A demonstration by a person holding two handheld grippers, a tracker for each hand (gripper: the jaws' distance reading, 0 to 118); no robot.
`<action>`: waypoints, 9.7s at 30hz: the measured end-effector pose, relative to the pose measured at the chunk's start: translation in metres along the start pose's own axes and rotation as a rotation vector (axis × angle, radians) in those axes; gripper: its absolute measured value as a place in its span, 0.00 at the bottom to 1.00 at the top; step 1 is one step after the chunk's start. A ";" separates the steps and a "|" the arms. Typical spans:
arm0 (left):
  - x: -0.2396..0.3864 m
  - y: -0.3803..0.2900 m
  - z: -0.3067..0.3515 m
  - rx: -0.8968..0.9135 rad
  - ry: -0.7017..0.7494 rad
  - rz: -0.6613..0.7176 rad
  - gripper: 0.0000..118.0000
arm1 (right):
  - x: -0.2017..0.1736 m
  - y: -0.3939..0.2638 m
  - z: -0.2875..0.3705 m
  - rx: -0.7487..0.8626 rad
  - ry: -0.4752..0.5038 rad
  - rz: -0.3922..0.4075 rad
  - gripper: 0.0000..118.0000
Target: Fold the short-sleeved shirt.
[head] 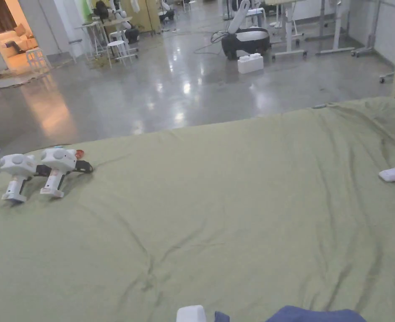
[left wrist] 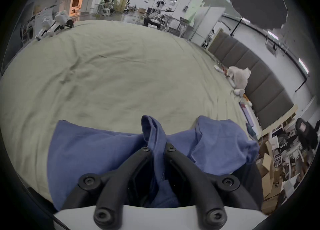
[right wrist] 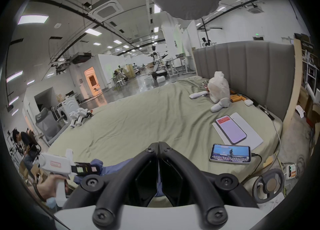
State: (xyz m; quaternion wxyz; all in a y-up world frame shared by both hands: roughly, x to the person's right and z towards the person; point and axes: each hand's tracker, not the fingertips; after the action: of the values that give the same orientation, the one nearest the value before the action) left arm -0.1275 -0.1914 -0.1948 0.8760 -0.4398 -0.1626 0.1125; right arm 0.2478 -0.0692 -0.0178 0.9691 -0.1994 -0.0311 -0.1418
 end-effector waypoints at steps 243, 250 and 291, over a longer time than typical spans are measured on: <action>0.056 0.046 0.280 0.911 0.296 -0.345 0.00 | -0.104 0.091 -0.011 0.313 0.111 0.270 0.00; 0.058 0.047 0.279 0.909 0.292 -0.348 0.00 | -0.104 0.091 -0.012 0.310 0.113 0.274 0.00; 0.062 0.046 0.276 0.926 0.282 -0.328 1.00 | -0.099 0.090 -0.014 0.315 0.182 0.209 1.00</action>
State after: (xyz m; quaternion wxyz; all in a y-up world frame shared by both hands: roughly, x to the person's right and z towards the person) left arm -0.1793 0.0593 -0.0661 0.9986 0.0148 -0.0430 -0.0267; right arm 0.1787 0.0305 -0.0763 0.9966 -0.0339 0.0558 -0.0512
